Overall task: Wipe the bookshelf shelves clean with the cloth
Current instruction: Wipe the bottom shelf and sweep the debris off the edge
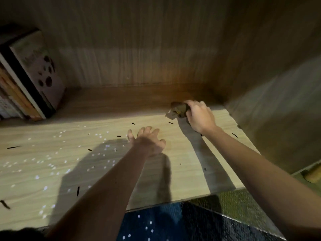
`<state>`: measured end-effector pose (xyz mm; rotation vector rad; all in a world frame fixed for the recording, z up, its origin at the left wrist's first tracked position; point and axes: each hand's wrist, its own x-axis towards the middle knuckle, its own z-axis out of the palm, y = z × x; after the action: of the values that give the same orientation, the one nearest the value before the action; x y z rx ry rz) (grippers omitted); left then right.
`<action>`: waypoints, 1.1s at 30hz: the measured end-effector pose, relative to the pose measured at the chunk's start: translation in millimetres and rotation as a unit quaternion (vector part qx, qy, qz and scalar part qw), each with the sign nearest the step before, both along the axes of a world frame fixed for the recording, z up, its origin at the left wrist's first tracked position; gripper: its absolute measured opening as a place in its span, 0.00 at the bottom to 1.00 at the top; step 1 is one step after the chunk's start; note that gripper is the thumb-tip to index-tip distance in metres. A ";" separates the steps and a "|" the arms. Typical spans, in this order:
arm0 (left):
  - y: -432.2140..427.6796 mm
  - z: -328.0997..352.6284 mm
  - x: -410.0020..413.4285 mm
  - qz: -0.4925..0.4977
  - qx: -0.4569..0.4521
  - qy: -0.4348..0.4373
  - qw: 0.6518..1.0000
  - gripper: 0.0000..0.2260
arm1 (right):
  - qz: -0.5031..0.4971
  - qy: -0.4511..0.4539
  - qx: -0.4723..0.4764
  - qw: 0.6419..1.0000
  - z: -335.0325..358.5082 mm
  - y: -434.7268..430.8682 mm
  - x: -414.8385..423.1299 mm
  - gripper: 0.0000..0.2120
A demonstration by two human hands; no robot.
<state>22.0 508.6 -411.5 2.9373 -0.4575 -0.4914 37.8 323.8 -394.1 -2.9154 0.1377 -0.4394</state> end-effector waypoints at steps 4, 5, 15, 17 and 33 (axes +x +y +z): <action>0.0 -9.2 -2.5 -0.006 0.004 -0.041 0.999 0.25 | -0.006 0.087 -0.033 0.996 -10.9 8.8 22.9 0.19; 2.5 -9.8 -1.7 -0.012 0.011 -0.041 0.999 0.25 | 0.009 0.110 -0.048 0.993 -15.5 15.3 22.9 0.20; 53.6 -14.2 -50.7 0.237 -0.378 -0.154 0.882 0.07 | 0.210 0.144 -0.052 0.966 -19.7 93.0 -93.5 0.21; 65.1 -13.9 -70.4 0.224 -0.337 -0.164 0.900 0.07 | 0.248 0.131 -0.031 0.959 -24.0 112.3 -130.8 0.21; 171.6 -10.5 -191.1 0.085 -0.092 -0.048 0.991 0.27 | 0.185 0.120 -0.007 0.975 -14.0 181.1 -189.0 0.28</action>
<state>-169.1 680.2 -422.0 2.7967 -0.2452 -0.2711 -151.2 504.9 -408.2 -2.9022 -0.3721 -0.0271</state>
